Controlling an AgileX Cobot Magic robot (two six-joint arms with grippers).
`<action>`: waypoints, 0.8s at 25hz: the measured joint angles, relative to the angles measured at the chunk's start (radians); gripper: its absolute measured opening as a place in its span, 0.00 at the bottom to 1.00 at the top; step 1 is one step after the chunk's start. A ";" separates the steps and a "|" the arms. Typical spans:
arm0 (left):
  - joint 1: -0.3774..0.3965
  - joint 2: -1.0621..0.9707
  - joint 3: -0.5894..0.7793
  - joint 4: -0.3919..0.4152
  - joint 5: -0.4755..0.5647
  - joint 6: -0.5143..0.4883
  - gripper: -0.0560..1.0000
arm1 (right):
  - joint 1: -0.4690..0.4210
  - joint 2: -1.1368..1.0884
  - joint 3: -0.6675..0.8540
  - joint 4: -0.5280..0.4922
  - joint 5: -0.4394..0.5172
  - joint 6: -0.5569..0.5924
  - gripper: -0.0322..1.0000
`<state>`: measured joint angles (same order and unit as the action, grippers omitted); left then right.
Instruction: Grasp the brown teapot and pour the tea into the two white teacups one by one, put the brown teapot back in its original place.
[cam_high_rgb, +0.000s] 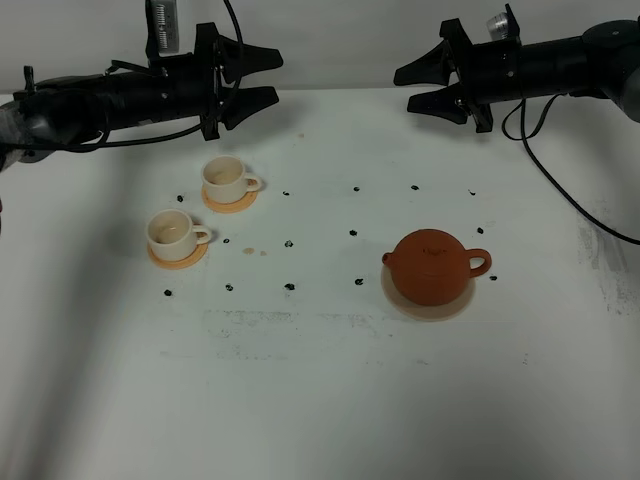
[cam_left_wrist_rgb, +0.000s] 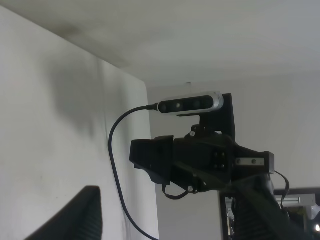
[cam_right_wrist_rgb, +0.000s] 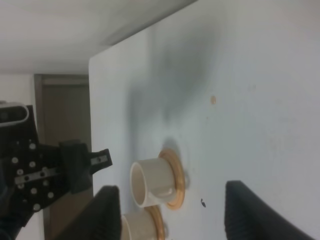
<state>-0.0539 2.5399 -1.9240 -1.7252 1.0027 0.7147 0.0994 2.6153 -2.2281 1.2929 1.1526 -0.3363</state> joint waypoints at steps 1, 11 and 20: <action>0.000 0.000 0.000 0.000 0.000 0.000 0.61 | 0.000 0.000 0.000 0.000 0.000 0.000 0.50; 0.000 0.000 0.000 0.000 0.000 0.000 0.61 | 0.000 0.000 0.000 0.000 0.000 0.001 0.50; 0.000 -0.004 0.000 0.056 0.034 0.097 0.61 | 0.000 0.001 -0.049 -0.041 0.014 -0.130 0.50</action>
<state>-0.0539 2.5360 -1.9240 -1.6688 1.0363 0.8113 0.0994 2.6166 -2.2773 1.2523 1.1670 -0.4658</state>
